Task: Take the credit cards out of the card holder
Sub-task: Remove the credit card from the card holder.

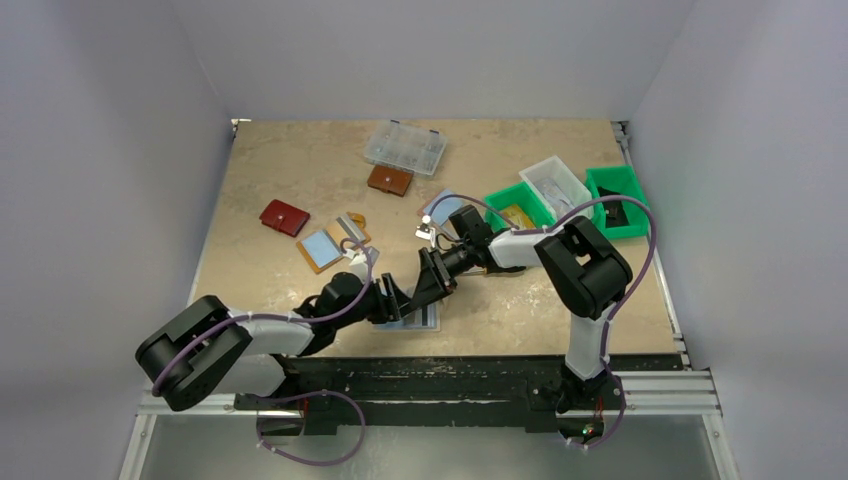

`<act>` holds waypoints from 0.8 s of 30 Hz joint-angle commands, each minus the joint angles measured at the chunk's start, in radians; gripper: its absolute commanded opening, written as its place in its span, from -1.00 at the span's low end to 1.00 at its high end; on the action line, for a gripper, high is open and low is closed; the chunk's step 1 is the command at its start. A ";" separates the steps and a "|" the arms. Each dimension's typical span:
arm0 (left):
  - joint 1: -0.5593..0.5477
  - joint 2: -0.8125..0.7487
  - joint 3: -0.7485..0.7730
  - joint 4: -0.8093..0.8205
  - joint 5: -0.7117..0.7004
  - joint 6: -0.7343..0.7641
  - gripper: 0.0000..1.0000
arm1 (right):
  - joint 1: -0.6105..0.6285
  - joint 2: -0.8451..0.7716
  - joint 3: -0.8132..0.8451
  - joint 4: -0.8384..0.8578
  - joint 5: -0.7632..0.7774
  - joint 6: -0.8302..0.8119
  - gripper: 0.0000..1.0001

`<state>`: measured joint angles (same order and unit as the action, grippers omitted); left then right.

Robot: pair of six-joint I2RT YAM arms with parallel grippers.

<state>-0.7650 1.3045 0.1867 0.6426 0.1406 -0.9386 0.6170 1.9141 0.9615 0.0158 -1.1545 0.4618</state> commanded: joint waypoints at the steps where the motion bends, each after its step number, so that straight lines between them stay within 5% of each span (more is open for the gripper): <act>1: 0.013 -0.030 -0.028 -0.069 0.051 0.019 -0.26 | -0.004 -0.004 0.033 -0.002 -0.001 -0.035 0.14; 19: 0.043 -0.068 -0.064 -0.061 0.068 0.007 -0.33 | -0.014 -0.001 0.049 -0.047 0.018 -0.078 0.18; 24: 0.045 -0.061 -0.060 -0.058 0.085 0.016 -0.12 | -0.015 0.008 0.067 -0.059 0.016 -0.079 0.17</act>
<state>-0.7265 1.2407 0.1493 0.6342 0.2058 -0.9497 0.6159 1.9152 0.9829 -0.0330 -1.1584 0.4065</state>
